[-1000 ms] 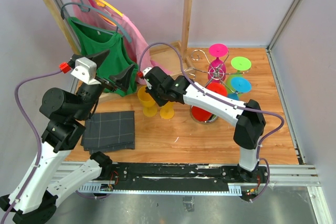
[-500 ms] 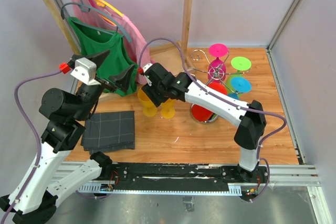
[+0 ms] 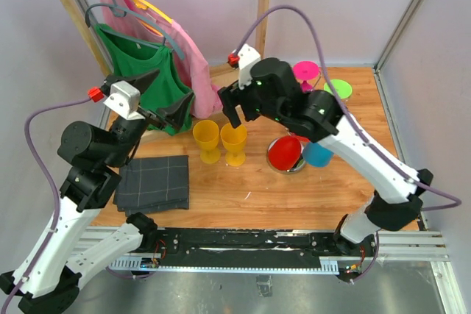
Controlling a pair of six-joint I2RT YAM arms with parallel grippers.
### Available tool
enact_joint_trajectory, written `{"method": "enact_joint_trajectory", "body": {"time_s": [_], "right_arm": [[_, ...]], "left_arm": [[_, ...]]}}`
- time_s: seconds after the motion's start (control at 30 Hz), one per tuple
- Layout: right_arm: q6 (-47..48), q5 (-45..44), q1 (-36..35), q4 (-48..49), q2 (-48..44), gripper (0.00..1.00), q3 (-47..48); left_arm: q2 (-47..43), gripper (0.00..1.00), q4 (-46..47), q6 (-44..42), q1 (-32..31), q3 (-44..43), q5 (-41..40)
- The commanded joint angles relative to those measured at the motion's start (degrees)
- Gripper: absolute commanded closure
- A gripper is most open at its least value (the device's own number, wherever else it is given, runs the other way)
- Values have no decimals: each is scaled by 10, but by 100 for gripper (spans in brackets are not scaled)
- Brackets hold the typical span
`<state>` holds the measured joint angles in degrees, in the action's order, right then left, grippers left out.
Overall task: Take the wine glass off the wine glass rack
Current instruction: Place the wine glass at the center of the board, then pick up the wine glass from the wine rack.
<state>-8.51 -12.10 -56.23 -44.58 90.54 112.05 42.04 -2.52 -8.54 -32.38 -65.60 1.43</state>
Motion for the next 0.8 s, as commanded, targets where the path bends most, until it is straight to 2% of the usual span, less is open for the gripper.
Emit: {"method": "enact_joint_trajectory", "body": {"time_s": [0.0, 0.2, 0.37, 0.5, 0.67, 0.77], "right_arm": [[10, -7, -6, 30, -54, 17, 3], [3, -5, -6, 40, -90, 15, 24], [-13, -68, 8, 41, -134, 14, 17], [-66, -59, 96, 22, -175, 14, 0], [-98, 27, 243, -18, -203, 15, 3], [-103, 68, 304, -41, -193, 15, 21]], "left_arm": [[12, 1, 24, 9, -2, -2, 26], [26, 1, 31, 18, -2, -2, 43], [40, 1, 33, 31, -2, -5, 62], [54, 1, 37, 46, -2, -15, 73], [61, 2, 39, 53, -3, -17, 77], [65, 2, 36, 68, -2, -18, 81]]}}
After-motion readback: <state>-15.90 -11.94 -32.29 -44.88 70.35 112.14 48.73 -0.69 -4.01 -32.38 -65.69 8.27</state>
